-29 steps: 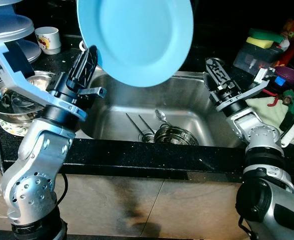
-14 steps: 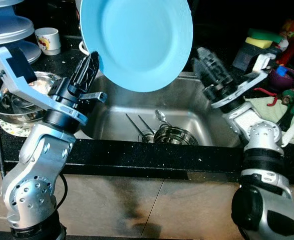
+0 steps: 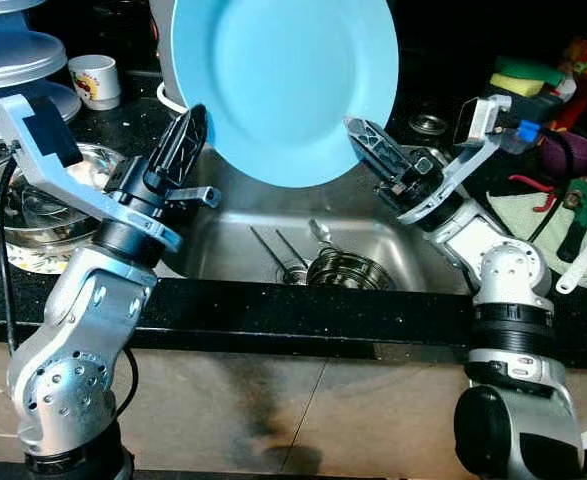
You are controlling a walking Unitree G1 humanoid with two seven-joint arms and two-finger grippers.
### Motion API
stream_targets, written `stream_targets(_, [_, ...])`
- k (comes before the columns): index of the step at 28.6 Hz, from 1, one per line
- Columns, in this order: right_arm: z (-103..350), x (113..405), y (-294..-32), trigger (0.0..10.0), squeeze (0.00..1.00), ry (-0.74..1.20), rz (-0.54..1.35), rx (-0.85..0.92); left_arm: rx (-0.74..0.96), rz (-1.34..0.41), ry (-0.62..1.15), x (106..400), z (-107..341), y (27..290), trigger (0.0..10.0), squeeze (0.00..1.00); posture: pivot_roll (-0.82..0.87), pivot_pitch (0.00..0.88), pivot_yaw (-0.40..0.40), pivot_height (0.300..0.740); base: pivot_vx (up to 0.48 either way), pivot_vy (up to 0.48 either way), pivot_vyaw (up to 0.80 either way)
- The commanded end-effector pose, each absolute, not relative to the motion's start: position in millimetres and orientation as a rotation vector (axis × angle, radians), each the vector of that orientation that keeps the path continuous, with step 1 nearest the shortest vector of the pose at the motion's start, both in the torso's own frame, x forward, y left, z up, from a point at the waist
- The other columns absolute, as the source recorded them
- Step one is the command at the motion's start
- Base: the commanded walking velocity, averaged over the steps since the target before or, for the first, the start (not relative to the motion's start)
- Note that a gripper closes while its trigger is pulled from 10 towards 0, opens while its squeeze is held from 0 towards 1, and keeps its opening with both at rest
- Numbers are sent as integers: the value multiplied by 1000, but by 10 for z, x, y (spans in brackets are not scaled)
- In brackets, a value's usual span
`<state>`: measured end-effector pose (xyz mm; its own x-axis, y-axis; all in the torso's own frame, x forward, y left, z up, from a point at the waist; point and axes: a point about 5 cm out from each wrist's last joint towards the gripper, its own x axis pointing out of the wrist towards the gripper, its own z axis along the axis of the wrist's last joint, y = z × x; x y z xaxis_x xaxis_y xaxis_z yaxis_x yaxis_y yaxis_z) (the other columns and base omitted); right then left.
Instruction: Kitchen organization
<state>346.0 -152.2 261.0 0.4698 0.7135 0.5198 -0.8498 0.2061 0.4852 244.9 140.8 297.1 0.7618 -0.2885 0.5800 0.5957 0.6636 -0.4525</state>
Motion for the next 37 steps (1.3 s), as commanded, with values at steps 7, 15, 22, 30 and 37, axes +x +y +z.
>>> stream_targets(7, [2631, 3444, -1552, 0, 0, -205, 1087, 821, -689, -551, -478, 2460, 2939, 1373, 10000, 0, 98, 0, -65, 740, 0, 0, 0])
stream_targets(15, [2607, 3522, -1567, 0, 0, -199, 1002, 829, -706, -537, -452, 2465, 2875, 1361, 10000, 1000, 102, 0, -67, 740, 0, 0, 0])
stream_targets(22, [2554, 3651, -1711, 0, 0, -172, 852, 794, -626, -540, -379, 2417, 2732, 1313, 10000, 1000, 104, 0, -69, 740, 0, 0, 0])
stream_targets(30, [2465, 3698, -2031, 0, 0, -74, 709, 436, -483, -581, -276, 2325, 2542, 1174, 10000, 1000, 99, 0, -78, 740, 0, 0, 0])
stream_targets(37, [2355, 3758, -2000, 0, 0, 70, 642, 111, -425, -595, -251, 2300, 2483, 1104, 10000, 0, 95, 0, -79, 740, 0, 0, 0])
